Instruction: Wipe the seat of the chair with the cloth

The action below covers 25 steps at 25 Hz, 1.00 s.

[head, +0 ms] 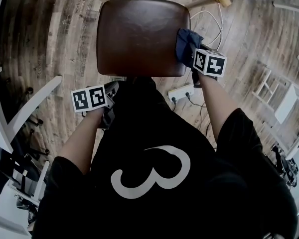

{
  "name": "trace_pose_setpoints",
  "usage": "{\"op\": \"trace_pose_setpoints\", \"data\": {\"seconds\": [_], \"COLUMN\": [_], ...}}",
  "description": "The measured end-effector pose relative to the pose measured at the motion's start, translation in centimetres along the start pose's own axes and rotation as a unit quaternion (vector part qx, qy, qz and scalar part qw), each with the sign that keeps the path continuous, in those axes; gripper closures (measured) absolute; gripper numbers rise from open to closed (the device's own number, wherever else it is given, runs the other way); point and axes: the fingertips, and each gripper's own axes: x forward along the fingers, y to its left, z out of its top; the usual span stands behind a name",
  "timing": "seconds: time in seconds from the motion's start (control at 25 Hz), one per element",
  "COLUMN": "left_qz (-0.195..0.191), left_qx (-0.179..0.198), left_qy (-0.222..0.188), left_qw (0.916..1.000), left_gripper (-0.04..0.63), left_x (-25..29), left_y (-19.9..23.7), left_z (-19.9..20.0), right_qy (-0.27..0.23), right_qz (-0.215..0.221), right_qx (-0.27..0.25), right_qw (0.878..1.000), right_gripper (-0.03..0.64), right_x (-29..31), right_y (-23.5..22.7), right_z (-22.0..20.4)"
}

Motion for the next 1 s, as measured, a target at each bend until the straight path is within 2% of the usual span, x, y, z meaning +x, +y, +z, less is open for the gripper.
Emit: {"op": "trace_pose_setpoints", "data": {"seconds": [0.24, 0.52, 1.0], "left_qz": [-0.003, 0.002, 0.009], "left_qx": [0.001, 0.017, 0.02], "left_qy": [-0.002, 0.008, 0.005], "left_qw": [1.0, 0.9998, 0.9997], "left_gripper": [0.583, 0.583, 0.583], "left_x": [-1.1, -3.1, -7.7], "left_y": [1.3, 4.0, 10.0], "left_z": [0.1, -0.1, 0.2], "right_qy": [-0.055, -0.08, -0.057], "right_qz": [0.034, 0.091, 0.194], "right_qx": [0.049, 0.09, 0.113], "right_qw": [0.997, 0.988, 0.973], "right_gripper": [0.561, 0.561, 0.561], "right_x": [-2.7, -3.6, -1.8], "right_y": [3.9, 11.9, 27.7], "right_z": [1.3, 1.3, 0.4]}}
